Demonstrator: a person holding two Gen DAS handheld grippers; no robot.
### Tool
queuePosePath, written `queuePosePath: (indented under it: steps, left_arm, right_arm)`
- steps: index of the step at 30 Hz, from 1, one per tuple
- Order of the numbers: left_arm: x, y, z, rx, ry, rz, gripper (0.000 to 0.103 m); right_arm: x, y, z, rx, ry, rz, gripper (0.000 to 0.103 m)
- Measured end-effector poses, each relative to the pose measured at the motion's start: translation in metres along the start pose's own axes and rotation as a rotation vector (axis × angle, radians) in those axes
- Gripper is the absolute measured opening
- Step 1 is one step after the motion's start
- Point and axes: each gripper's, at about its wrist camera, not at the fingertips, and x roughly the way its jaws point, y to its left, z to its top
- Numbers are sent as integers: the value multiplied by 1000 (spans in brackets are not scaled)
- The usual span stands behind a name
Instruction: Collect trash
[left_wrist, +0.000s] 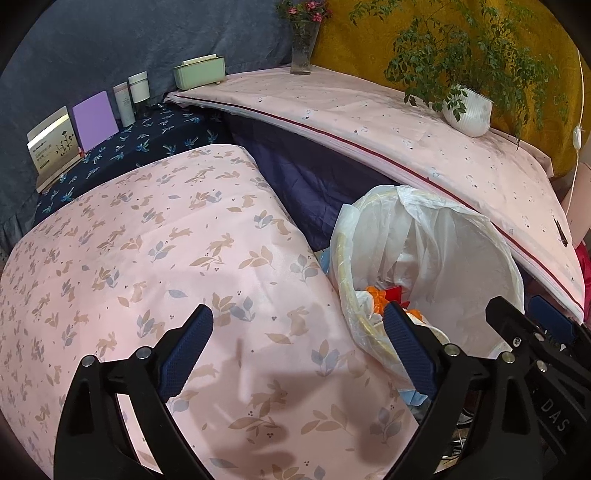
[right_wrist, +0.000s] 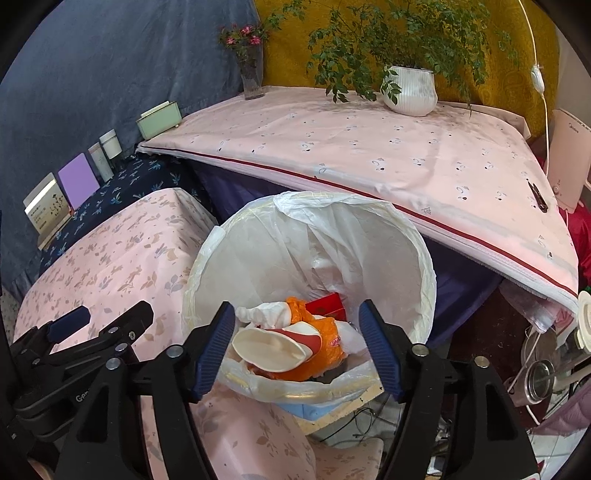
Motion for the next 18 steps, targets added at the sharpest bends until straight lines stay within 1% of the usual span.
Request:
queuePosePath:
  steps: [3,7,10,18]
  left_arm:
    - [-1,0,-2,2,4,9,89]
    - [-1,2,-7,0,10,21,91]
    - [-3,3,-11,5,11,25,92]
    - [-6,0,-20,22,15,33,92]
  right_arm:
    - [-2,-2,-1,0,-3,-1,77]
    - [-7,-2,-4,-18,-12,-23,84]
    - [-9,-3,-7,-36,-5,-34,84]
    - [-12,-2,-16,-66,14,-26,86]
